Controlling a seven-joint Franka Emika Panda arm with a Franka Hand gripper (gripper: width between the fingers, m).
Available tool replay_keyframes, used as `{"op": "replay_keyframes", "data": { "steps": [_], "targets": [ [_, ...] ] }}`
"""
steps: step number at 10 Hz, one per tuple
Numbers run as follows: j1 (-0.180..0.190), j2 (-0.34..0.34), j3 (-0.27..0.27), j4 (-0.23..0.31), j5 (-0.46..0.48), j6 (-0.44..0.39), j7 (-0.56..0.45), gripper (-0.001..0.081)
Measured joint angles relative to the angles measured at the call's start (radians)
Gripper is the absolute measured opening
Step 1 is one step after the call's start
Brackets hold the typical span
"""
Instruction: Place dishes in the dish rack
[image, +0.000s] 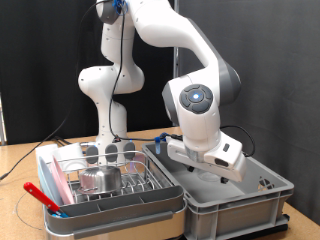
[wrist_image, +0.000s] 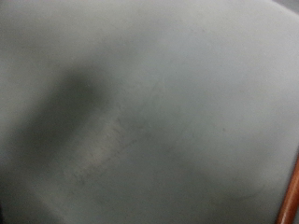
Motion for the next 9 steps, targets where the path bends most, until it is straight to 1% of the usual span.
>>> {"op": "replay_keyframes", "data": {
  "steps": [1, 3, 6, 9],
  "targets": [
    [0.002, 0.000, 0.000, -0.006, -0.005, 0.032, -0.001, 0.0806],
    [0.019, 0.000, 0.003, -0.043, -0.030, 0.150, -0.011, 0.0806],
    [0.028, 0.000, 0.023, -0.074, -0.042, 0.192, -0.044, 0.0806],
    [0.045, 0.000, 0.050, -0.108, -0.042, 0.279, -0.048, 0.0806]
  ]
}}
